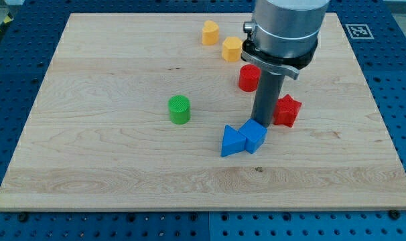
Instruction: Place the red star horizontally left to the green star
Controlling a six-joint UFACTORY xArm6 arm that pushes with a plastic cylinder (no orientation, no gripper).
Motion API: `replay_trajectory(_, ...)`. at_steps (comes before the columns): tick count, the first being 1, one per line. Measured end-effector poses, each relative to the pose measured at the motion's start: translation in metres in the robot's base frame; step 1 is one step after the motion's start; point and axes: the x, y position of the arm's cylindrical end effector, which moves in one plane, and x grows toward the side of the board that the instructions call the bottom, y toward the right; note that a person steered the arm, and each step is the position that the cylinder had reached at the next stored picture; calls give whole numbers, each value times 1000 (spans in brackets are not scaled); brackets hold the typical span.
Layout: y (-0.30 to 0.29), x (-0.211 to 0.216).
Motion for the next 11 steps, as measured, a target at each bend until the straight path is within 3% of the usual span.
replay_trajectory(1, 0, -7)
replay_trajectory(2, 0, -48)
replay_trajectory(5, 73, -55)
replay_trajectory(7, 96, -29)
replay_trajectory(9, 72, 8)
replay_trajectory(11, 56, 4)
